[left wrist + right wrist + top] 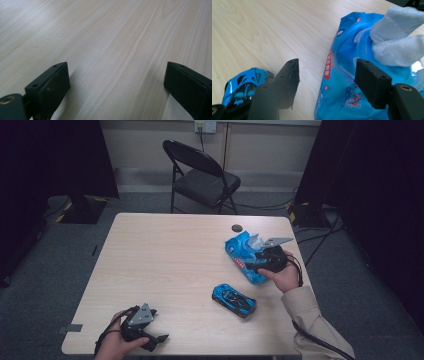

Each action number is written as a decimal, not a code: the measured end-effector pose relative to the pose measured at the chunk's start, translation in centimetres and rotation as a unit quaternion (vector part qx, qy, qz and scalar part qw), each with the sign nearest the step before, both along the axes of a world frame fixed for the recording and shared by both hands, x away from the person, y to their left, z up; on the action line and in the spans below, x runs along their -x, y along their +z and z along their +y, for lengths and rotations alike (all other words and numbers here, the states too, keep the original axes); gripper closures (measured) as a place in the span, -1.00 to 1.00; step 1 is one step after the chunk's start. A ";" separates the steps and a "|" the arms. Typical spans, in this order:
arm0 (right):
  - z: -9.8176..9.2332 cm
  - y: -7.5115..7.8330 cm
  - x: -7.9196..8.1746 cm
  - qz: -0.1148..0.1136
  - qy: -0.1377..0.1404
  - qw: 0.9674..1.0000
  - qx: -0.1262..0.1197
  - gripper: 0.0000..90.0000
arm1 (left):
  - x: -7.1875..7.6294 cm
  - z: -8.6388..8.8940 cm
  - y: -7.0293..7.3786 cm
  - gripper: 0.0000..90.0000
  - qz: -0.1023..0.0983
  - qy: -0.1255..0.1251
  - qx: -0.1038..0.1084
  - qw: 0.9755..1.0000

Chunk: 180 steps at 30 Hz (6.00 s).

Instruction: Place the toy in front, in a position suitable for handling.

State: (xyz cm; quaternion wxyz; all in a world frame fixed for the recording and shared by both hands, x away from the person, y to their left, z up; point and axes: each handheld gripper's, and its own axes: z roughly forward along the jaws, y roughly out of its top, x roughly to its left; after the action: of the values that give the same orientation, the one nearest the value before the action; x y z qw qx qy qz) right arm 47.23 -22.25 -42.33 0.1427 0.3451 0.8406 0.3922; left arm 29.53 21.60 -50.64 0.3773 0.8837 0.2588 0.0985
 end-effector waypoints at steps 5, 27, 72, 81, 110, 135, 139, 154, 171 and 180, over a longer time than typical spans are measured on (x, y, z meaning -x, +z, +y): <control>-0.1 0.5 -0.8 0.003 -0.009 1.000 0.005 -0.15 | 0.0 0.0 0.0 -0.87 0.001 0.001 0.001 1.000; -1.2 0.7 -5.1 -0.007 -0.060 0.998 0.034 0.20 | -0.1 -0.1 -0.1 -0.88 0.002 0.001 0.007 1.000; -2.2 5.7 -3.9 -0.032 -0.081 0.996 0.017 1.00 | -0.1 -0.1 -0.1 -0.88 0.000 0.000 0.006 1.000; -2.5 7.6 -3.0 -0.044 -0.082 0.996 0.013 1.00 | -0.1 -0.1 0.0 -0.88 0.001 -0.001 0.005 1.000; -0.9 1.8 -4.5 0.007 -0.095 0.995 0.000 1.00 | -0.1 -0.1 -0.1 -0.88 0.003 0.000 0.007 1.000; -2.0 8.2 -0.5 -0.037 -0.075 0.995 -0.050 1.00 | -0.1 -0.1 0.0 -0.88 0.001 -0.003 0.004 1.000; -1.0 8.7 0.4 -0.039 -0.053 0.995 -0.070 1.00 | -0.1 -0.1 0.0 -0.88 0.001 -0.003 0.003 1.000; 6.2 8.3 4.2 -0.034 0.060 0.992 -0.101 1.00 | -0.1 -0.1 -0.1 -0.88 0.001 -0.001 0.005 1.000; 15.7 3.8 10.0 0.016 0.201 0.971 -0.129 1.00 | -0.1 -0.1 0.0 -0.88 0.001 -0.002 0.003 1.000; 15.8 -0.6 10.5 0.055 0.188 0.974 -0.114 0.99 | -0.1 -0.1 0.0 -0.88 0.001 -0.003 0.002 1.000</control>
State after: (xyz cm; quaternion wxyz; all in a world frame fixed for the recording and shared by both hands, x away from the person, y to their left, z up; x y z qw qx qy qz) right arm 36.69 -6.43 -42.95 -0.0201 0.2162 0.8466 0.4860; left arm 29.62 21.49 -50.68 0.3795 0.8835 0.2570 0.0964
